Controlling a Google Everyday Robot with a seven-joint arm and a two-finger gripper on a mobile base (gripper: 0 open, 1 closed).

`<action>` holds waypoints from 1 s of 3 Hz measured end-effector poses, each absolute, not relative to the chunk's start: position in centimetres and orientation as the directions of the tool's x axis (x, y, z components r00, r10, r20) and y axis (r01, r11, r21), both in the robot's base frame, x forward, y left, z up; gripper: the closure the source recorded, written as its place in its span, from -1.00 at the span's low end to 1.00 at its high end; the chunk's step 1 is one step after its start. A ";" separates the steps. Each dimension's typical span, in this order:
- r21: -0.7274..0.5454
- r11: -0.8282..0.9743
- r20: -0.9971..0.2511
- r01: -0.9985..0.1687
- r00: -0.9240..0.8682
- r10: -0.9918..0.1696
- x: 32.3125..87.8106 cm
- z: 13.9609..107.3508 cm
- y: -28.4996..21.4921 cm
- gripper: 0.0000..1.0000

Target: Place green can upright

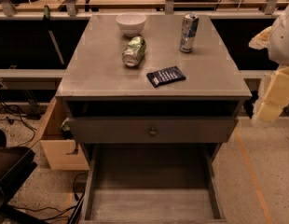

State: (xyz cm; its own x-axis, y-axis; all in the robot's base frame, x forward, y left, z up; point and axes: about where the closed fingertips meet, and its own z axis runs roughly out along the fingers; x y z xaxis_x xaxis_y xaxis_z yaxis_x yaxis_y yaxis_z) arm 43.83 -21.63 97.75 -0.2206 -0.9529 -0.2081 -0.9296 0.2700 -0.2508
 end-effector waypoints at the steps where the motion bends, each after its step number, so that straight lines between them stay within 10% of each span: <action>1: -0.251 0.270 -0.208 -0.930 -0.221 -0.953 43.8 97.8 -21.6 -1.00; 3: -0.262 0.351 -0.405 -0.899 -0.228 -0.886 47.6 101.1 -20.3 -1.00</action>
Offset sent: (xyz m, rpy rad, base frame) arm 0.0138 0.0046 0.0341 0.0825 -0.1252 0.0094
